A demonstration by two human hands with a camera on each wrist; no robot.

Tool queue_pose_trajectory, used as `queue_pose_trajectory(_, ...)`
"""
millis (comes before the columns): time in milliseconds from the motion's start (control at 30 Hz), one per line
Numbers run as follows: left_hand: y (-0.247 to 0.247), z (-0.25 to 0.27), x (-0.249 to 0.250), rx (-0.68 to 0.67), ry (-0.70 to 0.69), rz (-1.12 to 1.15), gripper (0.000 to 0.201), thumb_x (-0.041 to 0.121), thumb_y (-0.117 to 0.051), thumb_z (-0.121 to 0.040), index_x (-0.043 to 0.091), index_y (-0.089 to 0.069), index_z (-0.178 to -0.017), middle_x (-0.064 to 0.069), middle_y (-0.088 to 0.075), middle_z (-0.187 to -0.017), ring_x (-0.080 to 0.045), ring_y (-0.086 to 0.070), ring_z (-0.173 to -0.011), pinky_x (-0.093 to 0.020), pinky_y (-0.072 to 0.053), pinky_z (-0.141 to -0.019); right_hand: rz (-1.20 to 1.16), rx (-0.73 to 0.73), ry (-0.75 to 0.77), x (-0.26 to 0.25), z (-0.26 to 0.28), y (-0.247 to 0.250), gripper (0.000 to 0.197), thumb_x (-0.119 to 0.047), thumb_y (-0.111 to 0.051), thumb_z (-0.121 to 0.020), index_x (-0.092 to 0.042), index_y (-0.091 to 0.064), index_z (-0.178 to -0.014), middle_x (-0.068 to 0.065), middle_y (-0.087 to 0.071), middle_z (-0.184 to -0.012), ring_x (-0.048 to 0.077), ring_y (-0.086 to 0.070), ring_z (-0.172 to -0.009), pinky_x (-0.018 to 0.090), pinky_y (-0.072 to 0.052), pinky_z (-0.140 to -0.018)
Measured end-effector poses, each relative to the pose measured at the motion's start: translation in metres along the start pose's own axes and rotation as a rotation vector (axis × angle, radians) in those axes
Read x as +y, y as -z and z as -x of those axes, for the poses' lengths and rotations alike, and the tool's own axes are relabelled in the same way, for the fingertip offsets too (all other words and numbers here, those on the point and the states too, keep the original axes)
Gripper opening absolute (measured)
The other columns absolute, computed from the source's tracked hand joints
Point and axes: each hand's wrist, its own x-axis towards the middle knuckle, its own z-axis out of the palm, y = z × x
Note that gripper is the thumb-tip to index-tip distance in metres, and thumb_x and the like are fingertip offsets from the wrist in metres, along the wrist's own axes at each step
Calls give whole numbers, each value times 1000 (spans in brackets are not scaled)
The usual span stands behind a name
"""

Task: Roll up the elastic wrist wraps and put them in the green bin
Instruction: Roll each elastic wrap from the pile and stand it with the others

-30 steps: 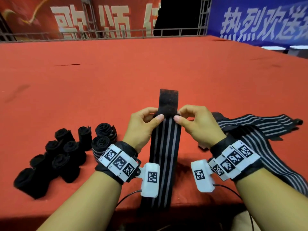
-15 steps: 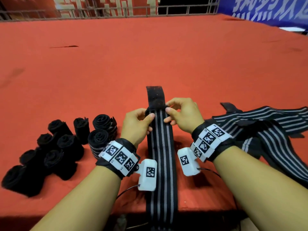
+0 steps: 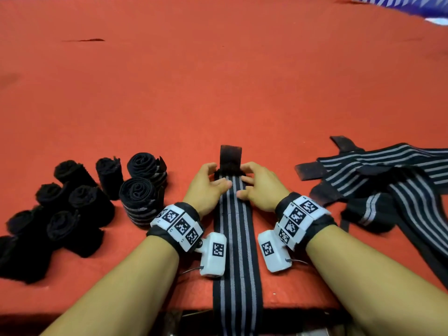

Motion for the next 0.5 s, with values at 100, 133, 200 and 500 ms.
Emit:
queue_pose_trajectory(100, 0, -2, -1, -44, -13, -93, 79, 1, -78, -84, 13, -36, -149, -3, -38, -144, -17, -60, -121, -28, -53, -96, 172, -46, -9, -1, -2, -2, 79, -15, -88, -73, -8, -49, -141, 9, -56, -142, 23, -55, -131, 40, -45, -110)
queue_pose_trajectory(133, 0, -2, 0, -59, -27, -181, 79, 1, -80, -81, 14, -39, -147, -4, -40, -141, -17, -59, -122, -30, -53, -100, 257, -65, -7, -3, -1, -2, 74, -20, -88, -73, -8, -53, -138, 8, -56, -141, 24, -55, -130, 38, -43, -110)
queue_pose_trajectory(200, -1, -2, 2, -99, -62, -411, 75, 5, -85, -75, 17, -50, -140, -5, -49, -136, -17, -59, -125, -35, -50, -106, 409, -91, 18, -8, 1, -1, 60, -25, -86, -77, -7, -62, -129, 6, -53, -143, 26, -54, -128, 30, -42, -104)
queue_pose_trajectory(500, -14, -2, 16, -159, -149, -925, 57, 18, -77, -81, 35, -63, -133, -2, -69, -128, -27, -63, -118, -37, -51, -100, 551, -132, 9, -9, -5, -14, 61, -32, -74, -80, -12, -55, -135, 6, -57, -137, 33, -60, -118, 39, -52, -95)
